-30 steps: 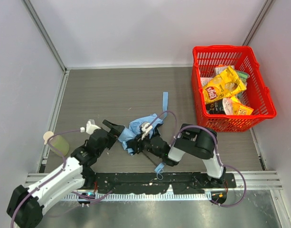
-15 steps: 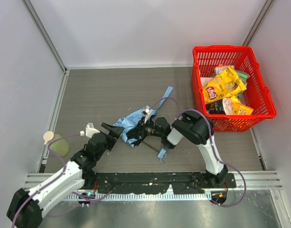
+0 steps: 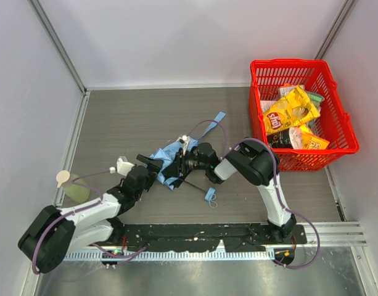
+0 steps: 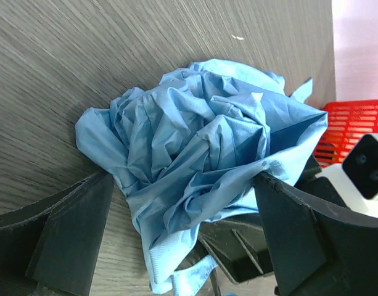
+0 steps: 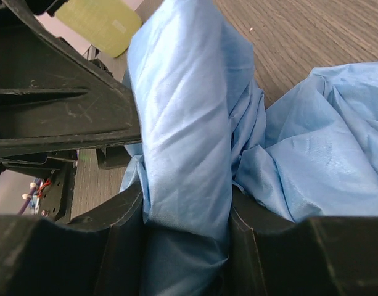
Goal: Put away the umbrella
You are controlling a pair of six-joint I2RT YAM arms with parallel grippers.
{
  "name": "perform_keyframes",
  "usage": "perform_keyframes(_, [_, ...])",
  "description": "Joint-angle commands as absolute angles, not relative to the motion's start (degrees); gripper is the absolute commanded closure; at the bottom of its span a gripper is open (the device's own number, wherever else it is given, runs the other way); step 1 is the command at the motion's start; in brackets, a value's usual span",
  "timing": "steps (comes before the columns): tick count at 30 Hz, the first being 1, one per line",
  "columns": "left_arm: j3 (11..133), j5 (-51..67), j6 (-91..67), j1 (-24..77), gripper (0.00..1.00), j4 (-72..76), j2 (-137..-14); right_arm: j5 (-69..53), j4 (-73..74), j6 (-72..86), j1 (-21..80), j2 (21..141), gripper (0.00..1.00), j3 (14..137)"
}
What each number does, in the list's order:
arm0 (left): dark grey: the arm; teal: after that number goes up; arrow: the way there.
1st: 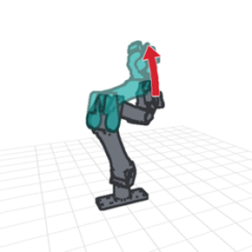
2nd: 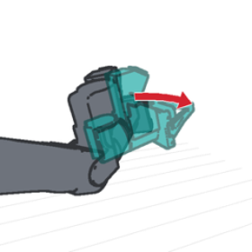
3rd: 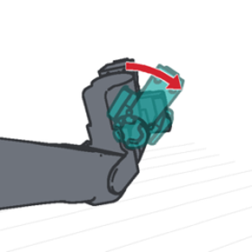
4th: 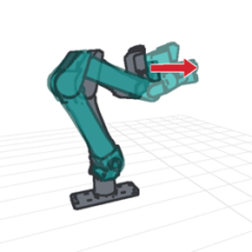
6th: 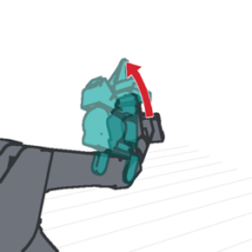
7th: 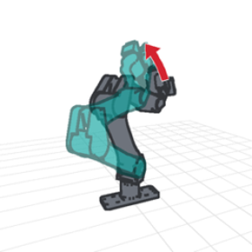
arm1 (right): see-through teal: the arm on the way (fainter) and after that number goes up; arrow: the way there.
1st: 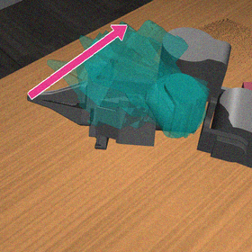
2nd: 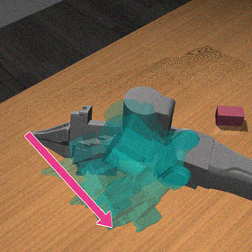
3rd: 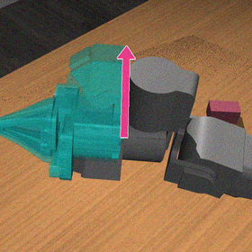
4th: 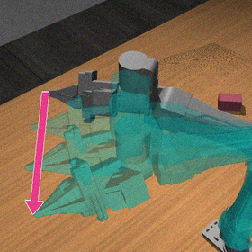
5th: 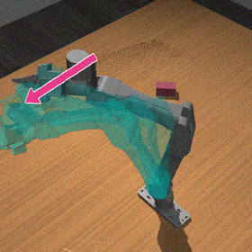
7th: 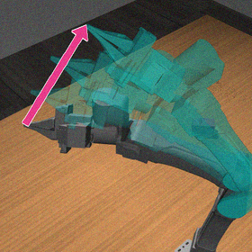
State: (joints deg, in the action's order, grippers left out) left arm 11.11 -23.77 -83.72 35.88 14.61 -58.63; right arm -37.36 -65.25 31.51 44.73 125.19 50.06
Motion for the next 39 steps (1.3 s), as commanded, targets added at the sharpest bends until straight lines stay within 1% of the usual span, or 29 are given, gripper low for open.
perform_keyframes(1, [15.3,-30.1,-83.0,35.7,0.05,10.5,-62.0,-39.2,-44.7,24.7,45.0,128.7,0.99,50.9])
perform_keyframes(5, [14.7,-31.1,-81.4,35.7,0.24,14.5,-66.2,-40.5,-39.1,21.2,45.0,128.3,0.99,53.1])
perform_keyframes(7, [14.4,-31.3,-81.7,35.8,0.29,16.0,-68.5,-41.3,-38.0,20.5,45.0,128.5,0.99,54.0])
perform_keyframes(10, [13.3,-31.1,-80.9,35.7,0.44,22.0,-72.0,-41.9,-37.2,19.8,45.0,128.8,0.99,54.6])
perform_keyframes(13, [12.5,-30.8,-78.6,35.7,0.66,26.9,-73.9,-41.8,-35.3,18.3,45.0,128.3,0.99,54.8])
perform_keyframes(14, [12.7,-30.6,-78.1,35.7,0.80,26.8,-74.4,-41.7,-34.9,17.7,45.0,127.8,0.99,54.6])
perform_keyframes(15, [13.0,-30.5,-78.0,35.8,0.90,26.4,-74.5,-41.0,-33.8,17.3,45.0,127.4,0.99,54.6])
perform_keyframes(19, [12.3,-29.4,-78.3,35.7,1.00,26.2,-74.3,-36.8,-28.6,15.6,45.0,123.5,0.99,54.8])
perform_keyframes(22, [12.3,-27.7,-78.4,35.8,1.00,24.4,-72.5,-34.6,-24.0,14.7,45.1,121.1,0.98,55.7])
perform_keyframes(23, [12.1,-27.4,-78.4,35.7,1.00,24.3,-71.9,-33.2,-23.7,14.8,45.2,119.9,0.99,55.6])
perform_keyframes(26, [12.4,-25.8,-76.2,35.8,1.00,24.2,-70.1,-33.0,-22.2,14.3,45.1,119.4,0.99,56.8])
perform_keyframes(27, [13.1,-25.3,-76.4,35.7,0.94,21.2,-68.8,-33.4,-21.7,14.1,45.1,120.1,0.99,57.1])
perform_keyframes(28, [13.4,-25.4,-77.2,35.7,0.74,18.4,-66.8,-34.1,-22.1,13.5,45.0,120.3,0.99,57.3])
perform_keyframes(29, [13.5,-25.7,-78.4,35.7,0.50,15.8,-64.6,-34.7,-23.0,13.5,44.9,120.6,0.99,56.9])
perform_keyframes(30, [13.8,-25.8,-79.4,35.6,0.21,12.5,-62.7,-35.6,-24.4,13.8,44.5,120.8,0.99,56.6])
perform_keyframes(31, [14.1,-26.3,-79.6,35.6,0.01,10.4,-60.4,-36.3,-25.7,14.5,44.3,120.8,0.99,56.1])
perform_keyframes(35, [17.4,-26.8,-82.3,35.0,0.00,1.8,-55.4,-38.6,-27.2,13.9,43.9,120.1,0.99,56.4])
perform_keyframes(39, [22.7,-25.1,-87.2,33.8,0.00,-3.4,-59.3,-38.8,-24.3,10.6,44.0,118.9,0.99,57.6])
